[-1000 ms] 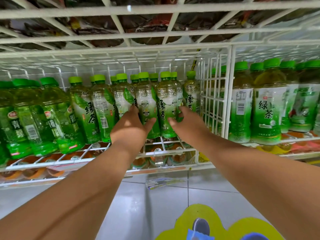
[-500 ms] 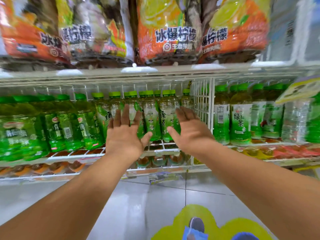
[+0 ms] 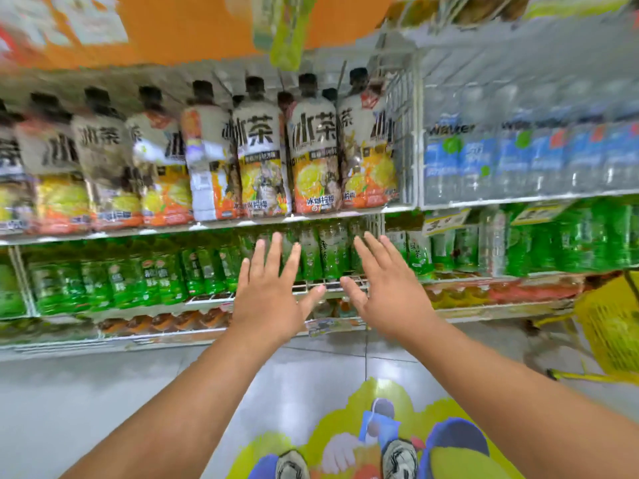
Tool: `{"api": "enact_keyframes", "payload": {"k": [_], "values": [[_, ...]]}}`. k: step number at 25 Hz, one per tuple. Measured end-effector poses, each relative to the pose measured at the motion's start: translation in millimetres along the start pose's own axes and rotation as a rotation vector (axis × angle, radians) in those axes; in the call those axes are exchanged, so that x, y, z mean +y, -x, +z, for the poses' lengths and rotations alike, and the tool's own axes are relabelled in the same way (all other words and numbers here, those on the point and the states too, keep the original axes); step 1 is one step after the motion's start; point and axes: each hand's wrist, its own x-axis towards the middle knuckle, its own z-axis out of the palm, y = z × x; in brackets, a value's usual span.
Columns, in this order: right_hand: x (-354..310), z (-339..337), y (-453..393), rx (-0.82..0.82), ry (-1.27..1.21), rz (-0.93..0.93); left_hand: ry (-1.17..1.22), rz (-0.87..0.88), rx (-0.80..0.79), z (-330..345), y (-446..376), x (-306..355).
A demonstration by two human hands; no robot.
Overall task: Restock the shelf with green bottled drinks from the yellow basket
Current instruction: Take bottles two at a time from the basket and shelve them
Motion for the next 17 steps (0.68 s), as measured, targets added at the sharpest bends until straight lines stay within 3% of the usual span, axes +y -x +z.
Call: {"api": "enact_keyframes", "payload": {"k": [10, 17], "values": [[-78.4, -198.5, 76.8, 0.122, -0.083, -0.041, 0.188, 0.013, 0.085, -211.5, 89.6, 13.4], [-111.0, -289.5, 97.6, 0.264, -0.021, -0.013, 0.077, 0.125, 0.274, -307.4, 108.2, 2.5]]}}
